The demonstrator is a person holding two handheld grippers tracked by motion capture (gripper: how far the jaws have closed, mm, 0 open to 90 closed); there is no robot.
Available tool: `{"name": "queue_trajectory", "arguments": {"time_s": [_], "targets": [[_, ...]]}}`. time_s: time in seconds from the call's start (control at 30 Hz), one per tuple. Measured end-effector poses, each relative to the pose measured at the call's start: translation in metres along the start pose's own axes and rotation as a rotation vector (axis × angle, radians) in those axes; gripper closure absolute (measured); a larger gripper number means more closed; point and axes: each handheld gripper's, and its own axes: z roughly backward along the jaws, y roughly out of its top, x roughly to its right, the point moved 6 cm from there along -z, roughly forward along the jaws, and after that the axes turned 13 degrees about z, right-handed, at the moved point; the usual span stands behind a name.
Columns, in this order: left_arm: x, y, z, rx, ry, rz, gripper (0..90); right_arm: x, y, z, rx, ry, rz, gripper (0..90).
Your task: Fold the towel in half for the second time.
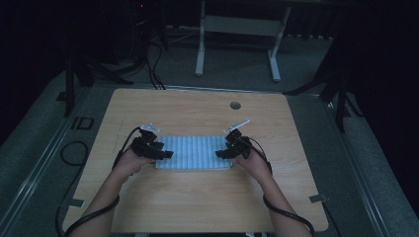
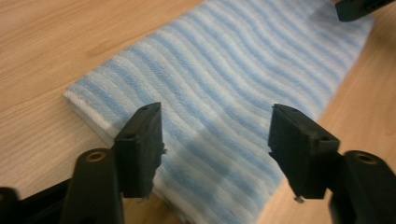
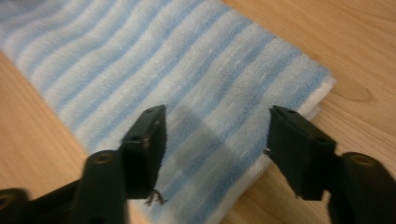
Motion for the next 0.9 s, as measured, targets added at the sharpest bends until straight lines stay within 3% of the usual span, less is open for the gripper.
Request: {"name": "queue_trajectory", "arguments": {"time_s": [0.03, 0.1, 0.17, 0.27, 0.43, 0.63, 0.9], "targets": [[0.002, -0.001, 0.003, 0.019, -0.015, -0.005, 28.2, -0.001, 0.0, 0.002, 0.017, 0.004, -0.002, 28.6], [0.003, -0.002, 0.006, 0.065, 0.012, 0.002, 25.3, -0.006, -0.002, 0.006, 0.044, 0.02, 0.01, 18.2], [0.005, -0.005, 0.008, 0.082, 0.012, 0.015, 17.8, -0.008, -0.006, 0.008, 0.063, -0.002, 0.029, 17.2], [0.006, -0.014, 0.008, 0.088, 0.03, 0.004, 14.7, -0.006, -0.01, 0.012, 0.09, -0.033, 0.024, 13.6], [0.003, -0.026, 0.013, 0.126, 0.053, 0.013, 13.8, -0.003, -0.016, 0.021, 0.142, -0.064, 0.019, 13.1], [0.002, -0.039, 0.02, 0.142, 0.042, 0.031, 7.1, 0.002, -0.029, 0.036, 0.205, -0.111, 0.011, 12.4], [-0.007, -0.059, 0.033, 0.171, 0.074, 0.051, 7.1, 0.005, -0.062, 0.048, 0.204, -0.159, 0.028, 12.4]]}}
